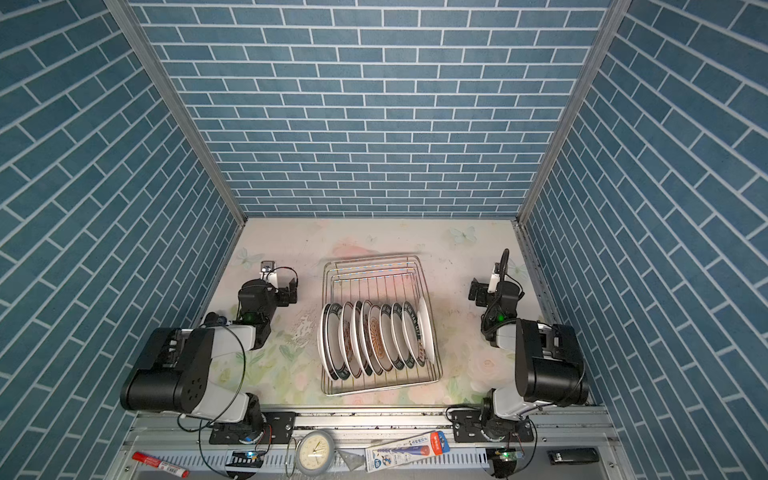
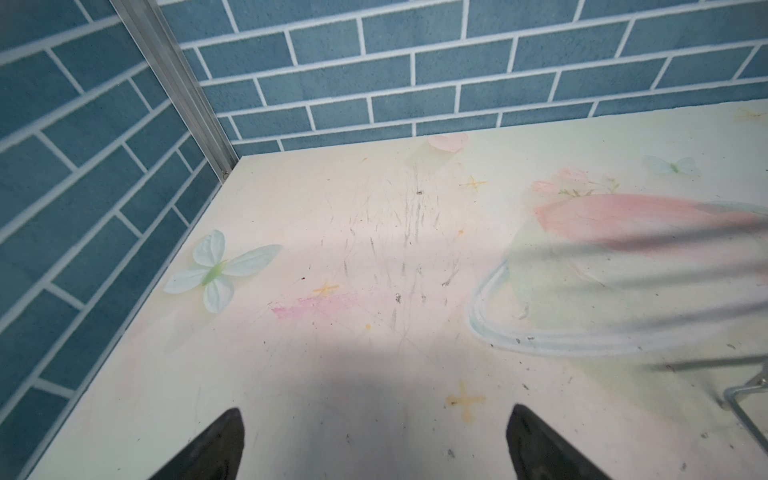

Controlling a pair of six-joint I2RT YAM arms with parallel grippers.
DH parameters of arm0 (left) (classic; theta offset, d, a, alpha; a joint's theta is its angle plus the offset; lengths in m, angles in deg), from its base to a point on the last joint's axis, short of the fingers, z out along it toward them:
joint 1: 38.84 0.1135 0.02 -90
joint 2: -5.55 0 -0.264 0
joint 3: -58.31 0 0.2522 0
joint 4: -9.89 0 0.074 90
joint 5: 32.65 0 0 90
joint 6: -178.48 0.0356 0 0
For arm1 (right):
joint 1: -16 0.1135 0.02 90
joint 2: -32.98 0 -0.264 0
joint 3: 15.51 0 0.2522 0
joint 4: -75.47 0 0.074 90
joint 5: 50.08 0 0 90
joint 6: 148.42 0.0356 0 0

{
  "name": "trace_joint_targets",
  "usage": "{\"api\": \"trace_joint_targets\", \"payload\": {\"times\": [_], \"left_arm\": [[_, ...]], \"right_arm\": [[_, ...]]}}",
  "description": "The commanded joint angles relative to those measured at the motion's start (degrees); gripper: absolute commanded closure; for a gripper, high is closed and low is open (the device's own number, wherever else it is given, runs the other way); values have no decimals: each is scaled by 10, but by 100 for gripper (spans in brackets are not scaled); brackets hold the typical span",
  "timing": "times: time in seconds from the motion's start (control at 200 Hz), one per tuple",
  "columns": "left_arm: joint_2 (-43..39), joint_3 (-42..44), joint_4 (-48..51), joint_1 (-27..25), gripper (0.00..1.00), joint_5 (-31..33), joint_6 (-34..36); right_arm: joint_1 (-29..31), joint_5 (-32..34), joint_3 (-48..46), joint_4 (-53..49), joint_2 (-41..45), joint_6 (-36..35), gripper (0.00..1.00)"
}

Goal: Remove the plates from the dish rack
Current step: 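Raise both grippers and move them toward the wire rack's sides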

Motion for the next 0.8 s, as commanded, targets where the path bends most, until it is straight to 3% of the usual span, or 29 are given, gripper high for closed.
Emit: {"api": "trace_joint_targets", "payload": {"times": [0.0,0.335,0.515,0.675,0.795], "left_arm": [[-25,-17,51,-3,1,22,-4],[-117,-93,275,-4,1,80,-74],[-144,-158,419,-4,1,67,-114],[-123,-234,546,-4,1,9,-174],[-99,-270,613,-5,1,-60,-212]], "right_arm": [[3,23,-8,-13,28,7,1],[3,44,19,-135,142,39,1],[3,0,155,-405,180,116,1],[10,-36,189,-491,207,169,1],[13,-111,225,-567,212,193,1]]}}
